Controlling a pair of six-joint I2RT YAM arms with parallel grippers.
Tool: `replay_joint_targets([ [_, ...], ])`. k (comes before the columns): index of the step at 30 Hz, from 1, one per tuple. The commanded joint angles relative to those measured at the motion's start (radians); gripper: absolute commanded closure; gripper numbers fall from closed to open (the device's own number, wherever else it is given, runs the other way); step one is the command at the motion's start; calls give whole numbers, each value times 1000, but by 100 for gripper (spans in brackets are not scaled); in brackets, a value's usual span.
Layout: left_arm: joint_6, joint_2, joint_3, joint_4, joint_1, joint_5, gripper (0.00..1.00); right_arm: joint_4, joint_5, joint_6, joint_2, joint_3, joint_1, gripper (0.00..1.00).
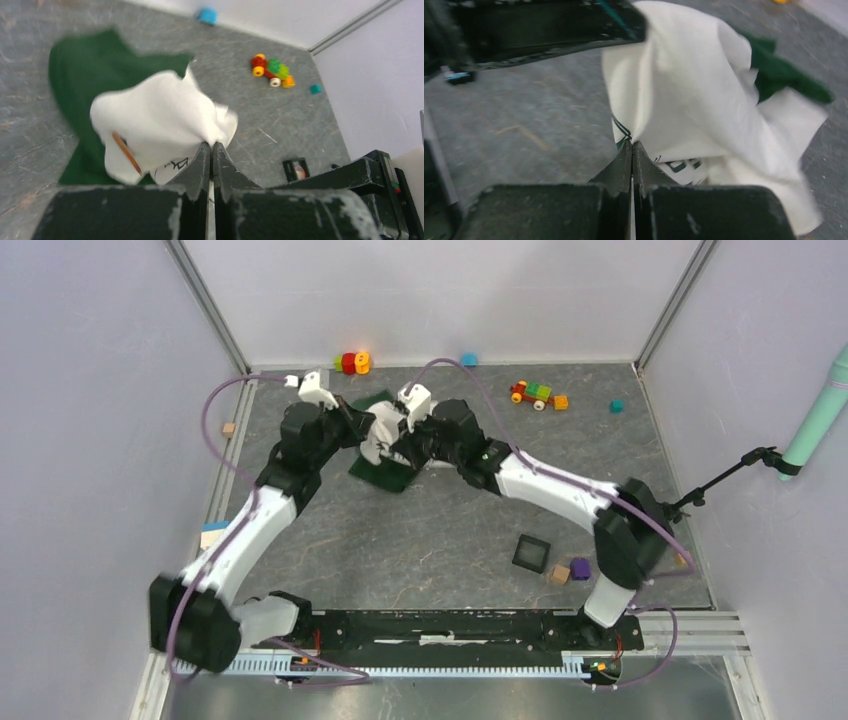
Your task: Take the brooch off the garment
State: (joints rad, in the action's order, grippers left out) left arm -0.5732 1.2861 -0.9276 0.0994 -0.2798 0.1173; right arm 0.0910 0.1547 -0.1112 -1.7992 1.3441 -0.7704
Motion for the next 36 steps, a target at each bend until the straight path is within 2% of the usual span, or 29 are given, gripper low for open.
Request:
replay_joint_targets([
  [1, 126, -292, 6, -175, -110, -233, 98, 4, 24, 16, 257, -91, -59, 100],
  [4, 120, -322, -86, -277, -131, -224, 98, -41, -41, -22, 364, -115, -56, 100],
  [7, 114, -204, -202, -328, -131, -125, 98, -136, -113, -68, 399, -103, -12, 100],
  [10, 95, -27, -267, -317, -128, -6, 98, -217, -46, -133, 356, -88, 94, 100],
  [14, 56, 171, -278, -234, -135, 97, 98, -276, 70, -205, 274, -123, 228, 100],
  [15, 60, 209, -289, -235, -141, 112, 95, -291, 86, -205, 251, -132, 247, 92],
  [16, 67, 255, -303, -249, -145, 123, 85, -311, 91, -196, 233, -132, 260, 74],
  [17, 81, 286, -319, -269, -148, 126, 68, -329, 87, -180, 220, -138, 264, 57],
  [19, 118, 292, -319, -285, -151, 133, 50, -335, 65, -160, 231, -175, 264, 40],
  [21, 142, 239, -284, -270, -151, 77, 38, -324, 28, -145, 268, -225, 264, 32],
  [23, 166, 169, -248, -263, -152, 33, 33, -317, 20, -126, 302, -264, 262, 29],
  [28, 199, 48, -134, -280, -166, -17, 31, -301, -26, -70, 328, -319, 203, 24],
  [30, 252, 19, -78, -280, -217, -95, 33, -291, -54, -64, 306, -325, 191, 22],
  [33, 354, 42, -52, -293, -315, -246, 40, -227, -53, -95, 263, -333, 188, 22],
  [36, 375, 62, -10, -248, -355, -288, 42, -154, -67, -127, 194, -305, 189, 21],
])
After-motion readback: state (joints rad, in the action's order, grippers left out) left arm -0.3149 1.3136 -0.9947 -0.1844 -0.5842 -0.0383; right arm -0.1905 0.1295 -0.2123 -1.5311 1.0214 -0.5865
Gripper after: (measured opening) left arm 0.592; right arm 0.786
